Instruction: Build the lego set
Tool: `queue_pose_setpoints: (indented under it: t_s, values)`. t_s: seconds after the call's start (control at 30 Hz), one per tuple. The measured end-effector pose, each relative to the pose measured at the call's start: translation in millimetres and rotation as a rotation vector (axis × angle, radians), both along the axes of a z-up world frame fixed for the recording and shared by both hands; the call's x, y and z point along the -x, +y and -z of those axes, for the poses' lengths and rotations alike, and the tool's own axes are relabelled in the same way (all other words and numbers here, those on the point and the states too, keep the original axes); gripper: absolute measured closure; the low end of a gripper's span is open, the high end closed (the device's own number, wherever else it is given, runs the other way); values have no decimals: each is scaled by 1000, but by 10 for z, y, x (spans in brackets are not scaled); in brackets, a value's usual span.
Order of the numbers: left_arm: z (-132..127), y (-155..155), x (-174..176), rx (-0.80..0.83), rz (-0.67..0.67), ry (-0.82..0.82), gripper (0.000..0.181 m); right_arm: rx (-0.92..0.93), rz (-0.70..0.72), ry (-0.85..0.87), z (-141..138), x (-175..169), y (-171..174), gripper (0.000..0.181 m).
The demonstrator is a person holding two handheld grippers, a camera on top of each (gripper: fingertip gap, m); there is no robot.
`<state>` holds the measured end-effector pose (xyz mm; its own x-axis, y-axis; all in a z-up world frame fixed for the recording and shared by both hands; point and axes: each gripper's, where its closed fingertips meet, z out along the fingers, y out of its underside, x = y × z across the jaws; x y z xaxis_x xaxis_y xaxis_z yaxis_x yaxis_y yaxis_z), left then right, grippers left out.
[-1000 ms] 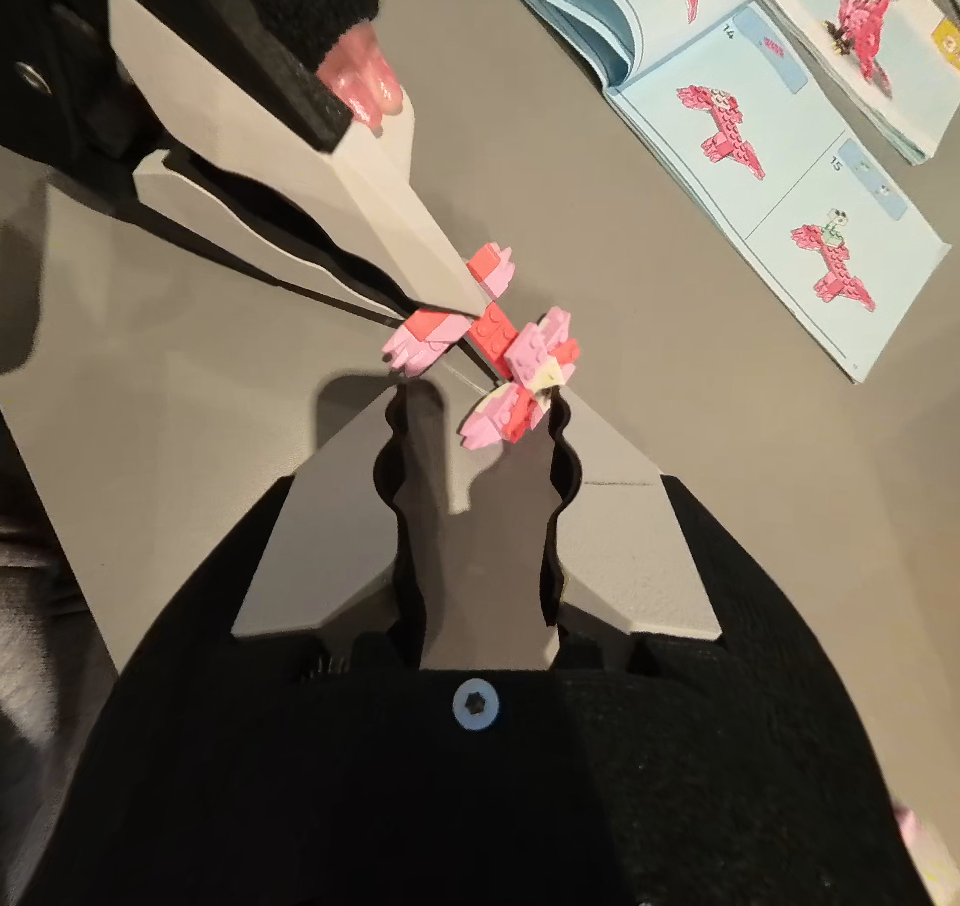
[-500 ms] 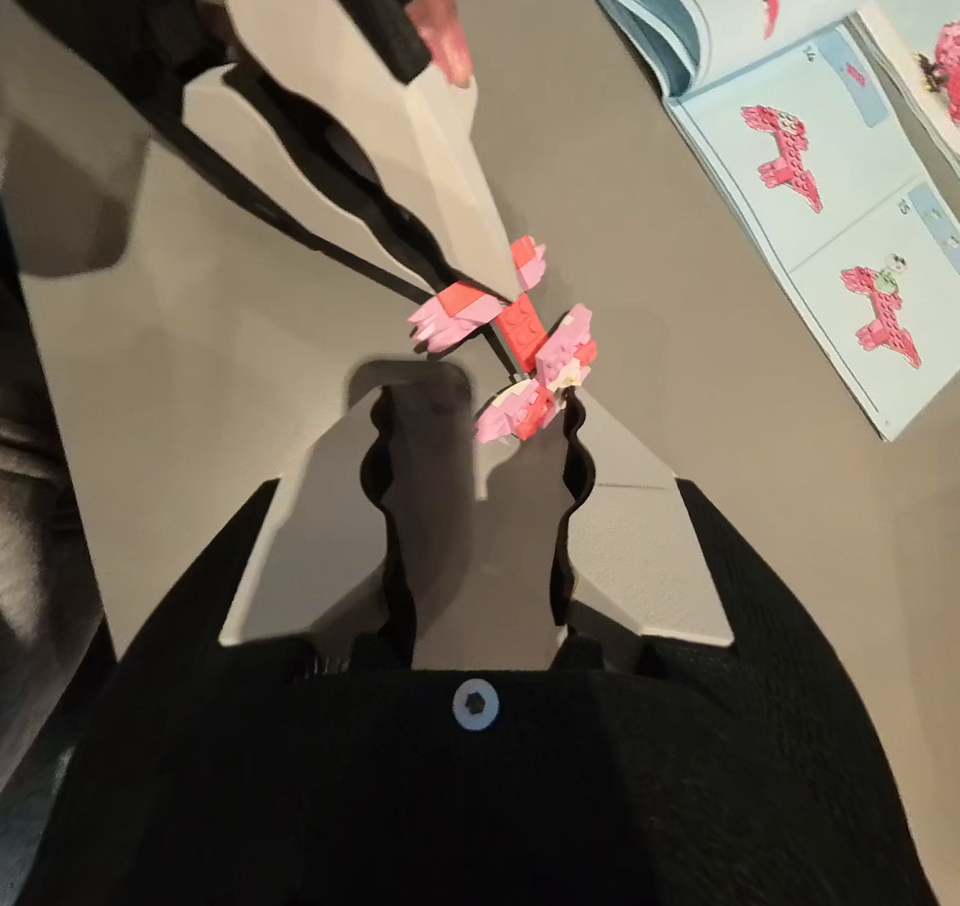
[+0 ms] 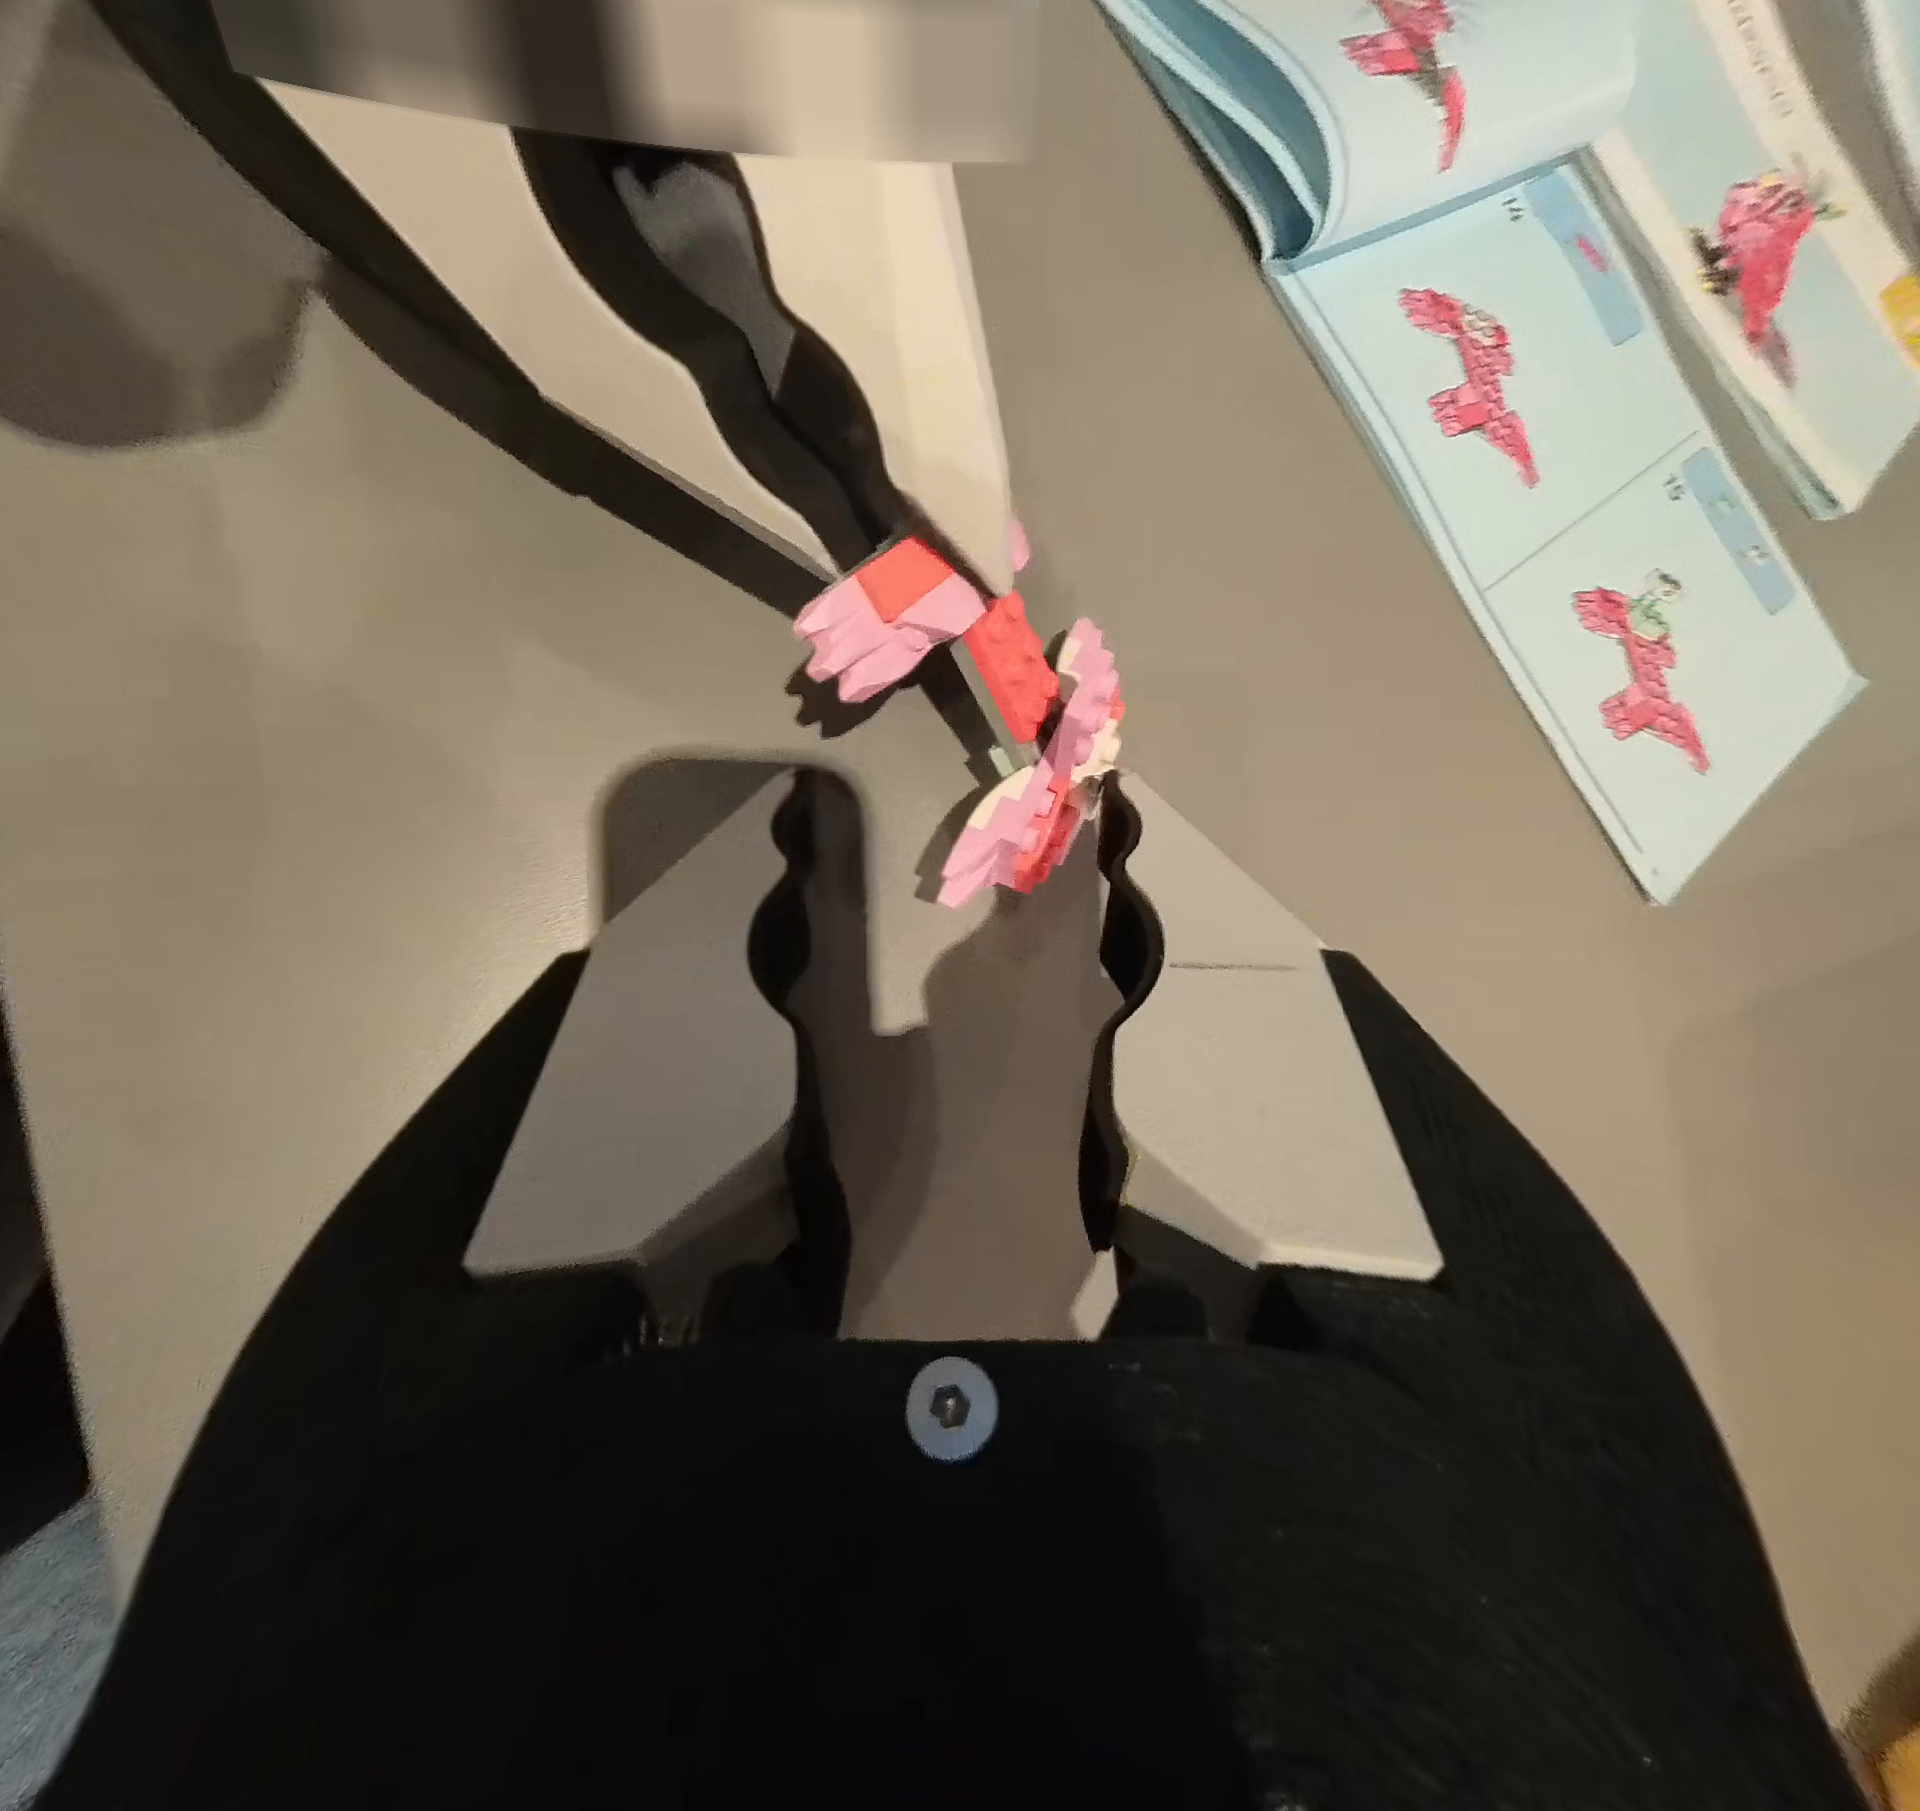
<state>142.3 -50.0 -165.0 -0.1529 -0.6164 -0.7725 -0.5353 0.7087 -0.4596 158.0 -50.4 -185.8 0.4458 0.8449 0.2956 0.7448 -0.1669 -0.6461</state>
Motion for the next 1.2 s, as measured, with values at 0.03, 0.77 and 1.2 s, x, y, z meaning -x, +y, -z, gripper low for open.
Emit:
queue_pose_setpoints:
  t_s: [0.03,0.77,1.2]
  values:
    - [0,4,1,3,0,-2,168,-29,13,-6,-3,-11,33,133]
    - [-43,-8,-10,44,37,-50,168,-493,-64,-257,-80,44,285,164]
    - [-40,-14,21,-1,57,-57,168,-550,-98,-292,-82,85,305,164]
